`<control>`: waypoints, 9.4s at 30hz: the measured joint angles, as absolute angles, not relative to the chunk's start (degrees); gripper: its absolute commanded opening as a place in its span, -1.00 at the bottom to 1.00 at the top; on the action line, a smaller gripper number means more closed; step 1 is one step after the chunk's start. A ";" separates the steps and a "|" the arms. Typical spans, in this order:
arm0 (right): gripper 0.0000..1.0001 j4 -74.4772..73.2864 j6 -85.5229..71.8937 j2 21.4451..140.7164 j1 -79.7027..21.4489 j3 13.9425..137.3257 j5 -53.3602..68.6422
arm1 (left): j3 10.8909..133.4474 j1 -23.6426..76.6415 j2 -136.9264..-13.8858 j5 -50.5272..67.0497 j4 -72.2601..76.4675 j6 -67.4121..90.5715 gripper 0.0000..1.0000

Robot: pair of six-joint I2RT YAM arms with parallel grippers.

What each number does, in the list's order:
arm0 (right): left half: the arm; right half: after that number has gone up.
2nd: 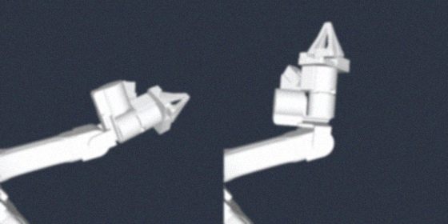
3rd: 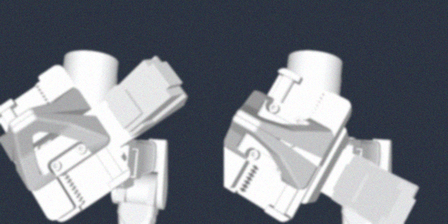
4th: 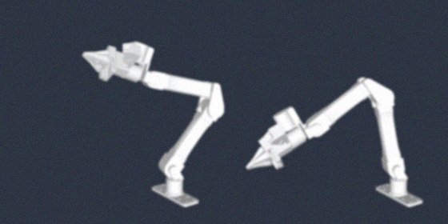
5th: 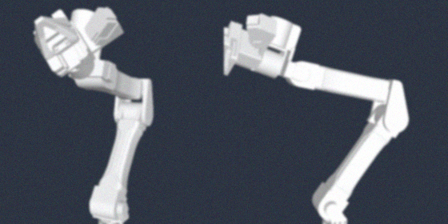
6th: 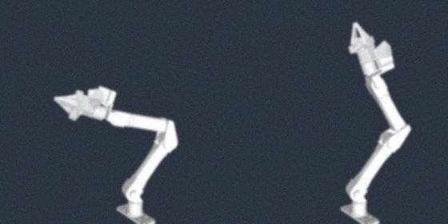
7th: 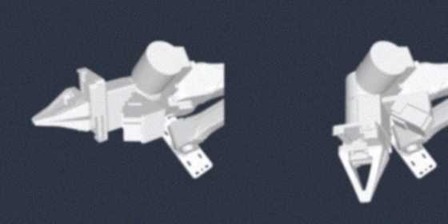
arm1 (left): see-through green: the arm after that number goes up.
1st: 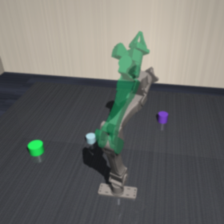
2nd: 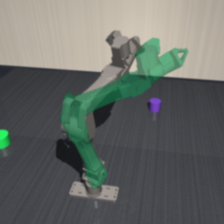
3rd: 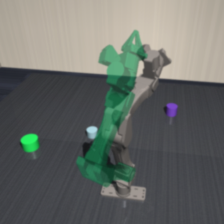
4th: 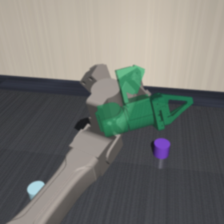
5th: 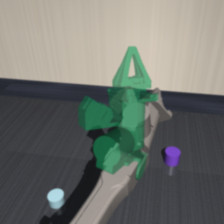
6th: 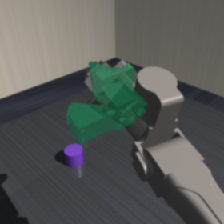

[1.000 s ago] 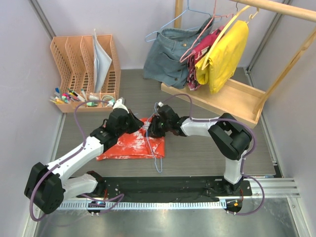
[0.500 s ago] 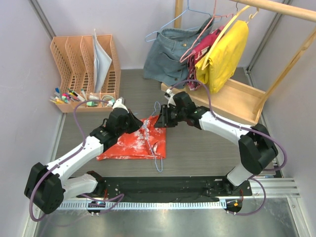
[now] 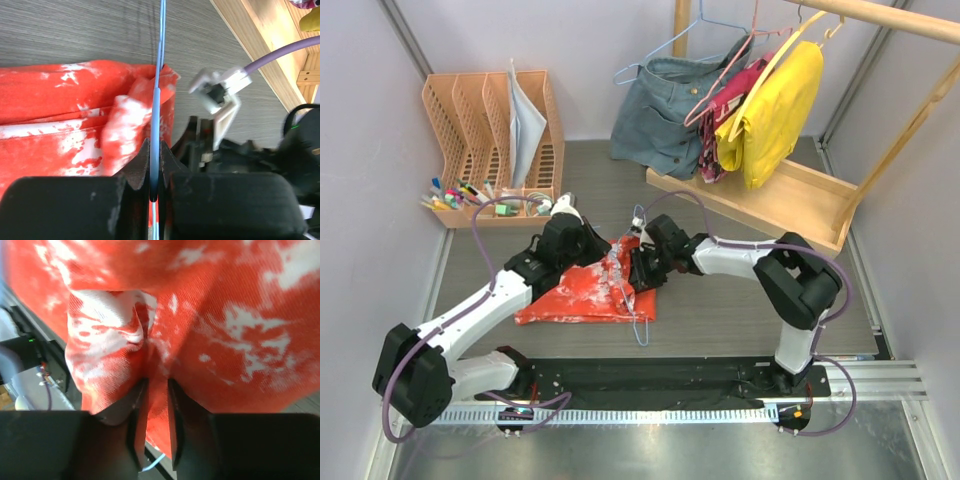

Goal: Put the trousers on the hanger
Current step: Place trousers on hanger

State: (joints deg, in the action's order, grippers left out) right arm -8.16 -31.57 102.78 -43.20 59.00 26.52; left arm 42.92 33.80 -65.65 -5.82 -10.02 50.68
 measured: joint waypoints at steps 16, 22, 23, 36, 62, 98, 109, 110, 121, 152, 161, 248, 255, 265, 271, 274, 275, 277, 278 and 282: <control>-0.38 -6.90 -27.09 94.32 -42.17 59.46 22.79 | 43.42 33.80 -66.28 -5.82 -10.13 50.59 -1.00; -0.37 -0.45 -27.20 96.77 -38.37 62.17 20.40 | 43.75 33.85 -66.50 -5.80 -10.15 50.59 -1.00; -0.35 0.91 -27.38 98.28 -38.30 62.94 20.25 | 43.79 33.85 -66.59 -5.82 -10.17 50.59 -1.00; 0.03 3.33 -26.41 105.10 -37.85 63.42 20.62 | 46.61 34.06 -69.52 -6.26 -12.60 50.11 -1.00; -0.03 2.17 -33.36 95.00 -42.35 58.54 27.11 | 50.17 34.39 -72.29 -6.35 -14.00 49.23 -1.00; -0.98 28.95 -65.89 99.00 -31.22 48.16 41.78 | 46.37 17.87 -70.72 11.38 -20.91 48.73 0.17; -0.98 35.51 -71.50 98.59 -30.26 44.64 43.97 | 45.93 21.80 -79.66 15.22 -18.65 51.68 0.37; -0.98 35.86 -71.83 98.59 -30.24 44.40 44.14 | 45.91 22.46 -80.03 15.27 -18.39 51.96 0.39; -0.98 38.79 -73.58 97.97 -29.32 42.26 46.24 | 45.89 25.12 -86.13 15.35 -15.18 52.90 0.31; -0.98 45.12 -74.76 91.22 -23.40 36.32 48.31 | 64.49 28.75 -87.26 23.66 -14.70 53.84 -0.99; -0.97 46.28 -73.82 90.48 -21.52 35.14 50.81 | 67.42 28.53 -83.92 25.06 -19.68 53.82 -1.00; -0.98 21.58 -55.88 93.41 -21.63 38.06 51.44 | 56.53 18.65 -85.80 24.01 -50.41 -33.65 0.95; -0.98 21.10 -56.12 92.97 -21.61 38.06 51.35 | 55.44 18.44 -90.06 22.57 -48.01 -36.07 0.85; -0.98 17.54 -60.05 80.97 -21.56 38.06 51.55 | 56.49 17.82 -70.11 33.30 -44.62 -26.41 0.99; -0.97 13.91 -63.81 73.28 -21.34 38.63 50.96 | 60.69 22.57 -62.67 36.99 -35.88 -7.79 0.89; -0.98 11.64 -65.60 70.61 -21.26 39.77 50.13 | 59.68 26.44 -61.56 36.64 -30.44 2.00 0.87; -0.98 10.37 -65.91 69.95 -21.26 40.66 49.91 | 59.13 27.79 -61.23 36.36 -28.99 4.67 0.87; -0.98 7.66 -66.15 69.43 -21.26 43.40 49.41 | 58.15 31.03 -60.69 35.16 -25.61 10.37 0.87; -0.97 6.85 -66.11 69.25 -21.26 44.53 49.30 | 58.04 32.10 -60.66 34.57 -24.51 11.94 0.87; -0.98 -1.10 -63.42 67.37 -21.26 51.31 48.29 | 58.41 34.35 -61.17 31.55 -19.70 17.47 1.00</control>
